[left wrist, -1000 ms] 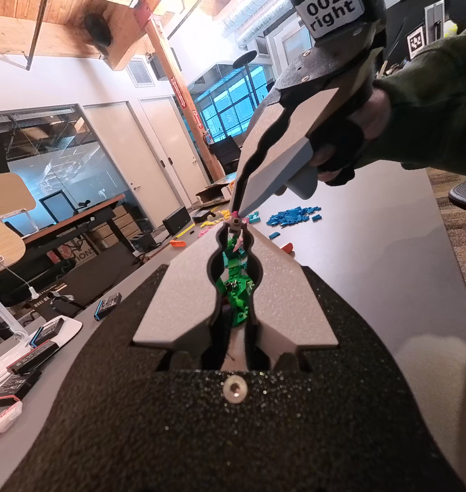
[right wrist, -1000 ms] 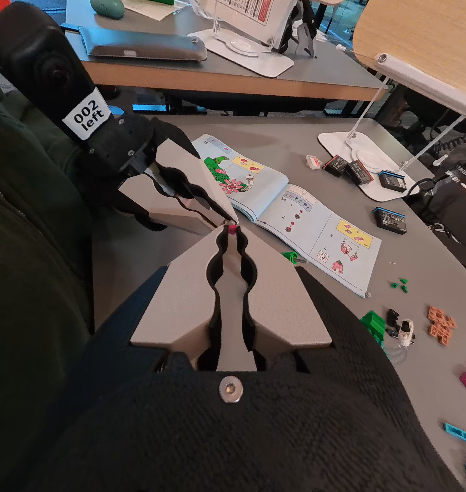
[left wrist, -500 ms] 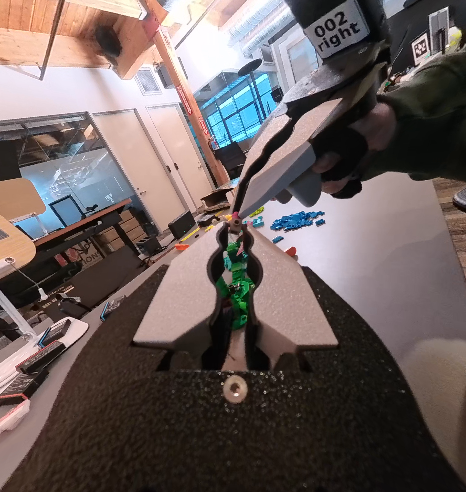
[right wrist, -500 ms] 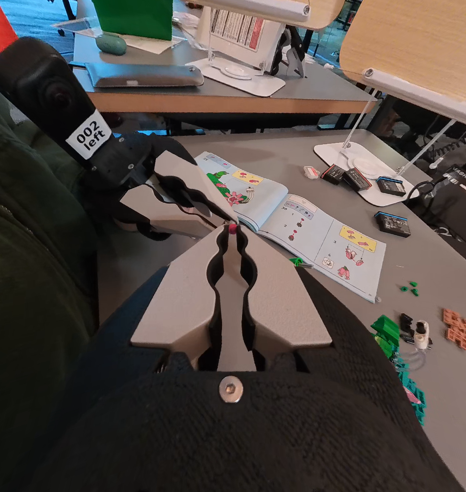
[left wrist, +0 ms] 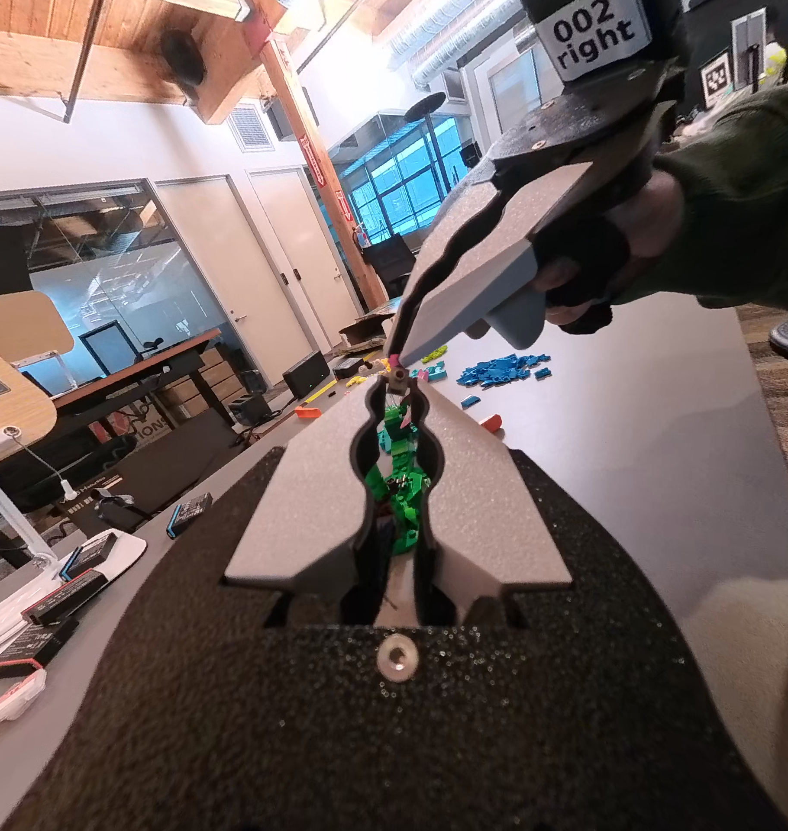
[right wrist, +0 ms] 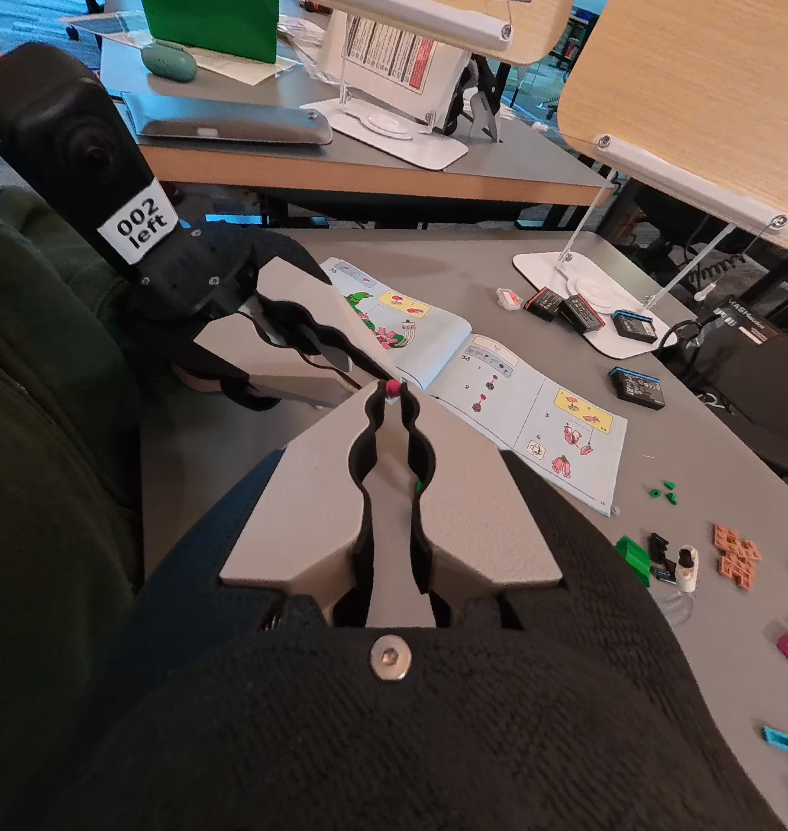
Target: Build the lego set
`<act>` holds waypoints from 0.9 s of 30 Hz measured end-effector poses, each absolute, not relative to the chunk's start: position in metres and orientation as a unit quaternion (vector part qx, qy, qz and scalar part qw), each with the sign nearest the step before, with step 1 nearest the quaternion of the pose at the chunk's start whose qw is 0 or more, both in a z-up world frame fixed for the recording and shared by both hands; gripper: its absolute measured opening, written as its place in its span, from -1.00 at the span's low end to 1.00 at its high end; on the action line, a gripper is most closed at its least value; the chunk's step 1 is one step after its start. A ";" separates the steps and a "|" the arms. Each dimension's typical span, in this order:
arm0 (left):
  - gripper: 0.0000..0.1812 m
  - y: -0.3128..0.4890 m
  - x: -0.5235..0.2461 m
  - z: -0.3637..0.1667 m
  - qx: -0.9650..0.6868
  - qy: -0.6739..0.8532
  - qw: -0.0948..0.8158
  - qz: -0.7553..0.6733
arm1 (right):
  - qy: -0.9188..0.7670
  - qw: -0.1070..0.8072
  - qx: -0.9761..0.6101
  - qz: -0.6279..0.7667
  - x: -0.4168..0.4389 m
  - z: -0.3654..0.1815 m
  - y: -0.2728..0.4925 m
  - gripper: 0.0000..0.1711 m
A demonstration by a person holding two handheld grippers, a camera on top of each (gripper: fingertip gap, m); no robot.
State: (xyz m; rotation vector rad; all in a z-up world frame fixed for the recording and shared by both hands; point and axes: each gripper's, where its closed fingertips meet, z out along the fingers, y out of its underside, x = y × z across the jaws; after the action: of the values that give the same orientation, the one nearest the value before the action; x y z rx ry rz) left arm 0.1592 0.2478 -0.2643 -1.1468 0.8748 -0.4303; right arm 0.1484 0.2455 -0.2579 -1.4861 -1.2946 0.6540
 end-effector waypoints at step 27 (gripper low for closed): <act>-0.91 0.240 0.155 -0.250 -0.511 0.337 0.696 -0.375 | -0.583 0.525 -0.561 0.265 0.151 -0.243 0.240 -0.95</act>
State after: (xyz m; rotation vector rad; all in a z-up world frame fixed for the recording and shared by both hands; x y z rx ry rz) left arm 0.1550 0.2397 -0.2501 -1.1396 0.7527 -0.8370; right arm 0.1506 0.2398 -0.2431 -1.3424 -1.3948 0.6345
